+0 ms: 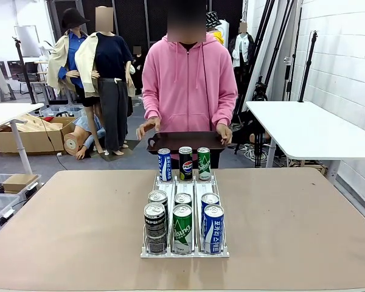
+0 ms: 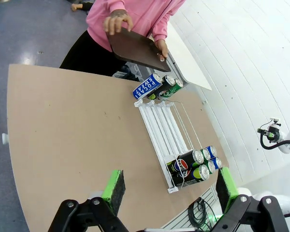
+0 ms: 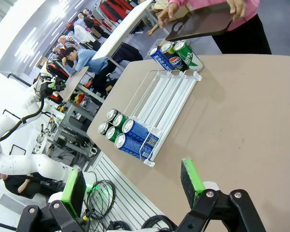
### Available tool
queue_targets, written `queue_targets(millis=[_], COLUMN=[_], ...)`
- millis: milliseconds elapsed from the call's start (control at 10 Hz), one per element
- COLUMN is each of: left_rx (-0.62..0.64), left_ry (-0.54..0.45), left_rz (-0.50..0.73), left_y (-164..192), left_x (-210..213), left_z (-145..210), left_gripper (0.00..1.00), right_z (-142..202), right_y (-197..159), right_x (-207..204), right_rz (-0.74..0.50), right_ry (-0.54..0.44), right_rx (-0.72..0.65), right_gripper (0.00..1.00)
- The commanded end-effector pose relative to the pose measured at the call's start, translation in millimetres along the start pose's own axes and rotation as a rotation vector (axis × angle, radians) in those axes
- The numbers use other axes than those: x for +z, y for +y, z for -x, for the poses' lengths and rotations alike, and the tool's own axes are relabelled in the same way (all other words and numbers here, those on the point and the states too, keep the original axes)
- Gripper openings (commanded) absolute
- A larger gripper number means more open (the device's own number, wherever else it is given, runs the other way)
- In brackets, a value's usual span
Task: Retrieve and hand over the desired beverage to the person.
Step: Pick up a can of the same type that the person held from the Automatic Can Dispenser.
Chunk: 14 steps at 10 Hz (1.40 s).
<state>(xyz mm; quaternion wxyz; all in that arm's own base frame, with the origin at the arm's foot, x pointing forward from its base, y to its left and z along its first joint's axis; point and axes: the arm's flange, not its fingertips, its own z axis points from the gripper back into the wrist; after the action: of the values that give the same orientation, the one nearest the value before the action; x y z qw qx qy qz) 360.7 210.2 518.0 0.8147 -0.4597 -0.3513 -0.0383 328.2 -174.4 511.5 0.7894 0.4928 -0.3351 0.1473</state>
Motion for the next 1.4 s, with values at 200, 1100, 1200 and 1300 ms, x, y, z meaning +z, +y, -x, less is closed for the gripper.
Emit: queue_targets(millis=[200,1100,1200,1300], left_rx=[-0.002,-0.002,-0.002,-0.002], left_ry=[-0.013,-0.013,-0.013,-0.013], left_rz=[0.017,0.017,0.017,0.017], left_y=[-0.2,-0.2,-0.2,-0.2], left_x=[1.9,1.9,1.9,1.9], left_z=[-0.9,-0.9,-0.9,-0.9], left_gripper=[1.00,1.00,1.00,1.00], right_z=[-2.2,-2.2,-2.2,-2.2], right_y=[-0.2,-0.2,-0.2,-0.2], right_x=[-0.2,-0.2,-0.2,-0.2], right_rz=[-0.017,-0.017,-0.017,-0.017], right_ry=[-0.020,-0.020,-0.020,-0.020], right_rx=[0.003,0.003,0.003,0.003], right_gripper=[1.00,1.00,1.00,1.00])
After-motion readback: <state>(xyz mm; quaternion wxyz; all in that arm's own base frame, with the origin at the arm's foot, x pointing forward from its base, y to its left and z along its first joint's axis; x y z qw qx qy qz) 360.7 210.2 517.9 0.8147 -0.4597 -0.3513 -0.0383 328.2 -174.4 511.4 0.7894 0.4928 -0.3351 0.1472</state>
